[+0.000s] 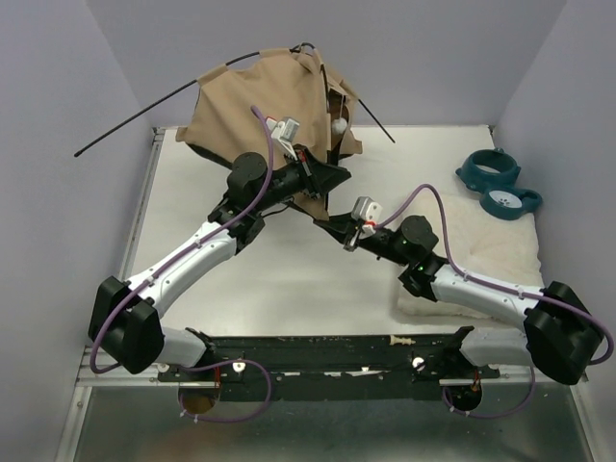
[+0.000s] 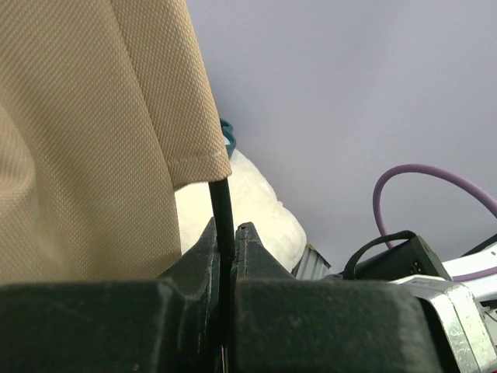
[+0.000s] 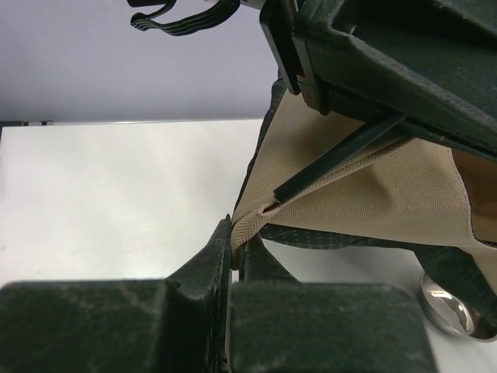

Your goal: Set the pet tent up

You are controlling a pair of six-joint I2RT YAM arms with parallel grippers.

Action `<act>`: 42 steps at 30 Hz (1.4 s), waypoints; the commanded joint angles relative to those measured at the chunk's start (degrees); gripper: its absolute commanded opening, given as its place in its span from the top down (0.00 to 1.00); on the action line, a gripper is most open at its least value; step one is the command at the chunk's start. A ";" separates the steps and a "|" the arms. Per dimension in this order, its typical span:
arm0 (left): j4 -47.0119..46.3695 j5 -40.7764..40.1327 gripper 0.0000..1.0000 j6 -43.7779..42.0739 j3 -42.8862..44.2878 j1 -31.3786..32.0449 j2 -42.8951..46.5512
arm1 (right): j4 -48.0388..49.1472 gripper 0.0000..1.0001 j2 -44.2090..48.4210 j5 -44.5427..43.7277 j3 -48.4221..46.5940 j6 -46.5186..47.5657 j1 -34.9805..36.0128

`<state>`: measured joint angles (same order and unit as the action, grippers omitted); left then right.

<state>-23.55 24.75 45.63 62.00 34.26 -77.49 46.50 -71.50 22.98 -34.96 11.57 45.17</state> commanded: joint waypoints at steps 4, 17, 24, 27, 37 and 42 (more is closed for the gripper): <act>-11.96 -13.06 1.00 -4.58 6.21 -2.36 -0.47 | -9.15 0.99 0.93 12.70 4.55 -1.20 4.58; -10.99 -12.89 1.00 -4.23 2.78 -2.18 0.32 | -9.94 0.99 2.16 11.29 4.11 -1.82 4.58; -9.94 -12.10 1.00 -4.49 0.23 -1.48 1.38 | -9.85 0.99 1.72 10.68 3.41 -2.43 4.58; -9.85 -12.01 1.00 -4.32 -1.00 -0.95 2.08 | -10.02 0.99 1.37 10.07 2.97 -2.87 4.58; -8.71 -11.57 1.00 -4.49 -2.14 -0.95 3.49 | -9.94 0.99 1.63 8.22 3.58 -5.07 4.49; -8.53 -10.96 1.00 -4.32 -3.46 -0.86 3.93 | -9.94 0.99 1.72 6.99 3.32 -6.30 4.49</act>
<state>-23.49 21.87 45.50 58.50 35.11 -75.85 42.30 -69.73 22.96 -33.58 8.51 46.57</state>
